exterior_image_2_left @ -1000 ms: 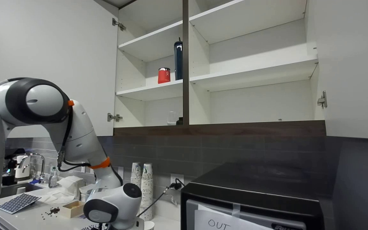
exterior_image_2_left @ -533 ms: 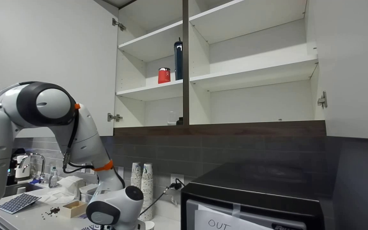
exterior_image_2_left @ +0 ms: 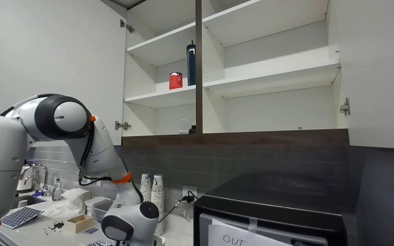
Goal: Pick up the takeaway food container and put it into the cupboard
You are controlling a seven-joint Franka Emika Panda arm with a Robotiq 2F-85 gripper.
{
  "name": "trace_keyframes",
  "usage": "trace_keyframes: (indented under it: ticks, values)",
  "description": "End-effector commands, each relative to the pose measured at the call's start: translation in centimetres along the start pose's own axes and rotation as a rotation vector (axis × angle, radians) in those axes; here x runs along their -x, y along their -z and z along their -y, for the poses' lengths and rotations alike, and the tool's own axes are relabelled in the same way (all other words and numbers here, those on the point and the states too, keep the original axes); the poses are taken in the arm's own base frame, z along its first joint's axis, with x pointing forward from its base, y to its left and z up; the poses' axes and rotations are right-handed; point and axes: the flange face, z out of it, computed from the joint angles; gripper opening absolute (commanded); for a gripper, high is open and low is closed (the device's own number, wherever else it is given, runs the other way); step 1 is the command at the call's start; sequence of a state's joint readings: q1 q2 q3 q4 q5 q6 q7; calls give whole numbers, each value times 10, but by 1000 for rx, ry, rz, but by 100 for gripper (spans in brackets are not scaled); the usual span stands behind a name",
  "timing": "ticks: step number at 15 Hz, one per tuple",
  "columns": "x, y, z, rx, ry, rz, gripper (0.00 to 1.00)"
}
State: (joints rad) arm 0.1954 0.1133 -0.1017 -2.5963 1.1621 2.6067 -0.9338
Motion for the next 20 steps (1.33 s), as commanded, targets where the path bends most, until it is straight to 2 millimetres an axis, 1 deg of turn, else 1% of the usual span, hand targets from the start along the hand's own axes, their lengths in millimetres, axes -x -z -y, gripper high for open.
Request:
trace_keyframes:
  ticks: [1, 6, 8, 9, 10, 12, 14, 15, 16, 17, 19, 20]
  values:
    - [-13, -22, -11, 32, 2, -14, 100]
    - [-19, -30, -27, 96, -5, -24, 100]
    - [-20, -38, -31, 95, -9, -8, 100]
    - [-21, -42, -33, 86, -9, 3, 95]
    - [-23, -42, -35, 73, -11, 9, 73]
    - [-26, -42, -37, 32, -14, 8, 69]
    - [-30, -37, -40, -15, -21, 3, 56]
    - [-32, -35, -43, -41, -27, -1, 53]
    - [-32, -34, -49, -69, -33, -2, 48]
    - [-33, -26, -54, -98, -39, -1, 41]
    - [-33, -18, -64, -155, -49, -1, 27]
    - [-33, -13, -69, -190, -57, -1, 18]
